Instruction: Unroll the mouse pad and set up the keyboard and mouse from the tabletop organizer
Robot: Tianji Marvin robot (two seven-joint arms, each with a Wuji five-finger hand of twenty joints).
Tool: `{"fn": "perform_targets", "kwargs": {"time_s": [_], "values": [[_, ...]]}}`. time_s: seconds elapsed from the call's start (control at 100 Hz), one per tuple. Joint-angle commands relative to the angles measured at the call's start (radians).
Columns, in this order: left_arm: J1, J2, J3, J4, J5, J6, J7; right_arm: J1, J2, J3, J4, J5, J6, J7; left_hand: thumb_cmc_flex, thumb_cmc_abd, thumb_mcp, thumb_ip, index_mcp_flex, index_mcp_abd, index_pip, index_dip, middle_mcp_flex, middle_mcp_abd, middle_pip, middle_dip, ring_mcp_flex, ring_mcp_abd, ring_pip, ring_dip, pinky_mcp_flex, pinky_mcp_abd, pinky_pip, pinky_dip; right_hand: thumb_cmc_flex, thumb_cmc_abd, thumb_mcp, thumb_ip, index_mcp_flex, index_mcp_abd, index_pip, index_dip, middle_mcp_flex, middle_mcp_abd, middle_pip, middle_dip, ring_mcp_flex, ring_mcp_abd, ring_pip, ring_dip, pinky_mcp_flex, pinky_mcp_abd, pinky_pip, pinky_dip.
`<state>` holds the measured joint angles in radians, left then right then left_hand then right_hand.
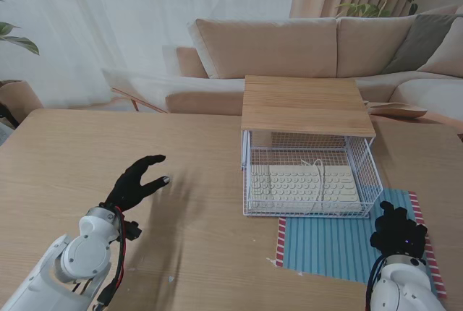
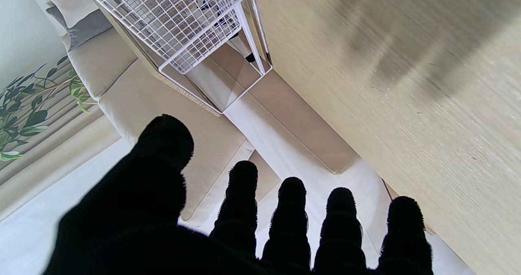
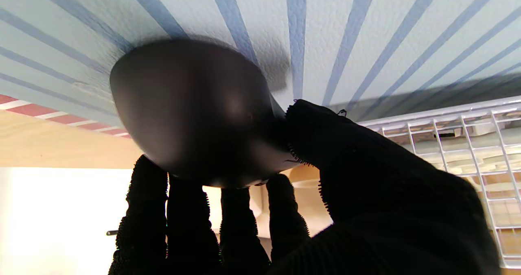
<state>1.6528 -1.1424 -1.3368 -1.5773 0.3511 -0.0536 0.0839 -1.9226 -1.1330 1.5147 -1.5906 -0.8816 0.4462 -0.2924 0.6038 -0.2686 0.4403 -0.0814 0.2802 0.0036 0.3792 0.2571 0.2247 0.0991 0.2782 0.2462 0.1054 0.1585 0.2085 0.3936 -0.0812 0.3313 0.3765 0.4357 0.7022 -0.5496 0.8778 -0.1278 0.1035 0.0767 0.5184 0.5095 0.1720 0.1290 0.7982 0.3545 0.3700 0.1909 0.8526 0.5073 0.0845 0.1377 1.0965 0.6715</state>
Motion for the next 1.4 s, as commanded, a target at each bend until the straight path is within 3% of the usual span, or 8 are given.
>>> {"fn": "perform_targets", "kwargs": {"time_s": [0.0, 0.48, 0.62, 0.86, 0.94, 1.15, 1.29, 1.39], "values": [[0.001, -0.003, 0.0, -0.002, 0.0, -0.001, -0.011, -0.012, -0.004, -0.004, -0.014, -0.002, 0.013, 0.015, -0.002, -0.011, 0.008, 0.035, -0.007, -0.002, -0.014, -0.008, -0.027, 0.016, -0.022, -0.018, -0.038, -0.004, -0.022, 0.014, -0.011, 0.006, -0.04, 0.019, -0.01, 0.038, -0.005, 0.054, -0.031, -0.029, -0.023, 0.022, -0.008, -0.025, -0.046, -0.017, -0.041, -0.036, -0.008, -0.009, -0.032, -0.03, -0.027, -0.001], [0.003, -0.003, -0.006, -0.001, 0.003, -0.007, -0.008, -0.028, -0.013, 0.017, -0.026, 0.016, -0.026, -0.029, -0.002, -0.011, 0.008, 0.034, -0.007, -0.002, -0.013, -0.008, -0.026, 0.015, -0.022, -0.019, -0.038, -0.004, -0.022, 0.015, -0.012, 0.006, -0.041, 0.019, -0.157, 0.037, -0.081, 0.032, -0.036, -0.055, -0.106, 0.065, -0.002, -0.03, -0.203, -0.07, -0.136, -0.04, -0.109, -0.061, -0.1, -0.037, -0.13, 0.003], [0.002, -0.003, -0.005, -0.001, 0.002, -0.006, -0.01, -0.058, -0.02, 0.048, -0.069, 0.004, -0.066, -0.078, -0.002, -0.011, 0.009, 0.035, -0.007, -0.002, -0.012, -0.008, -0.026, 0.016, -0.022, -0.018, -0.038, -0.005, -0.022, 0.015, -0.011, 0.006, -0.041, 0.02, -0.147, 0.037, -0.087, 0.035, -0.034, -0.062, -0.121, 0.078, 0.001, -0.037, -0.239, -0.082, -0.162, -0.047, -0.145, -0.08, -0.106, -0.045, -0.154, 0.005], [0.007, -0.002, -0.004, -0.01, 0.0, -0.003, -0.014, -0.127, -0.017, 0.118, -0.193, -0.057, -0.177, -0.099, -0.003, -0.012, 0.01, 0.034, -0.007, -0.004, -0.012, -0.007, -0.025, 0.015, -0.022, -0.018, -0.037, -0.004, -0.022, 0.015, -0.01, 0.006, -0.039, 0.021, -0.152, 0.041, -0.091, 0.035, -0.011, -0.035, -0.131, 0.09, 0.004, -0.039, -0.267, -0.089, -0.184, -0.055, -0.189, -0.105, -0.122, -0.05, -0.201, -0.002], [0.01, -0.002, -0.004, -0.014, -0.001, -0.002, -0.015, -0.143, -0.016, 0.14, -0.237, -0.072, -0.224, -0.099, -0.002, -0.011, 0.01, 0.034, -0.006, -0.003, -0.011, -0.007, -0.025, 0.016, -0.022, -0.018, -0.037, -0.004, -0.022, 0.015, -0.01, 0.006, -0.039, 0.021, -0.155, 0.049, -0.094, 0.035, 0.0, -0.031, -0.134, 0.089, 0.01, -0.037, -0.258, -0.084, -0.184, -0.056, -0.194, -0.108, -0.122, -0.051, -0.206, -0.002], [0.013, -0.002, -0.005, -0.02, -0.002, 0.001, -0.016, -0.15, -0.009, 0.175, -0.343, -0.124, -0.322, -0.097, -0.003, -0.012, 0.01, 0.034, -0.006, -0.002, -0.011, -0.008, -0.025, 0.016, -0.022, -0.018, -0.038, -0.003, -0.022, 0.015, -0.01, 0.007, -0.038, 0.02, -0.157, 0.055, -0.109, 0.04, 0.043, -0.028, -0.137, 0.083, 0.002, -0.022, -0.121, -0.026, -0.16, -0.044, -0.194, -0.11, -0.106, -0.045, -0.216, 0.01], [0.012, -0.002, -0.004, -0.02, -0.003, 0.003, -0.016, -0.125, 0.001, 0.178, -0.406, -0.126, -0.396, -0.017, 0.0, -0.012, 0.013, 0.035, -0.005, -0.003, -0.011, -0.008, -0.026, 0.016, -0.022, -0.018, -0.038, -0.004, -0.022, 0.015, -0.011, 0.007, -0.038, 0.02, -0.163, 0.056, -0.118, 0.04, 0.079, -0.017, -0.131, 0.075, -0.003, -0.013, -0.068, -0.009, -0.134, -0.038, -0.174, -0.1, -0.091, -0.047, -0.221, 0.011], [0.01, -0.003, -0.004, -0.019, -0.004, 0.003, -0.015, -0.088, 0.014, 0.166, -0.443, -0.121, -0.437, 0.085, 0.002, -0.014, 0.016, 0.037, -0.004, -0.003, -0.011, -0.008, -0.025, 0.016, -0.021, -0.018, -0.037, -0.003, -0.022, 0.015, -0.01, 0.007, -0.038, 0.019, -0.17, 0.058, -0.13, 0.04, 0.091, 0.001, -0.125, 0.065, 0.002, -0.002, -0.003, 0.013, -0.091, -0.029, -0.154, -0.09, -0.058, -0.037, -0.215, 0.012]]}}
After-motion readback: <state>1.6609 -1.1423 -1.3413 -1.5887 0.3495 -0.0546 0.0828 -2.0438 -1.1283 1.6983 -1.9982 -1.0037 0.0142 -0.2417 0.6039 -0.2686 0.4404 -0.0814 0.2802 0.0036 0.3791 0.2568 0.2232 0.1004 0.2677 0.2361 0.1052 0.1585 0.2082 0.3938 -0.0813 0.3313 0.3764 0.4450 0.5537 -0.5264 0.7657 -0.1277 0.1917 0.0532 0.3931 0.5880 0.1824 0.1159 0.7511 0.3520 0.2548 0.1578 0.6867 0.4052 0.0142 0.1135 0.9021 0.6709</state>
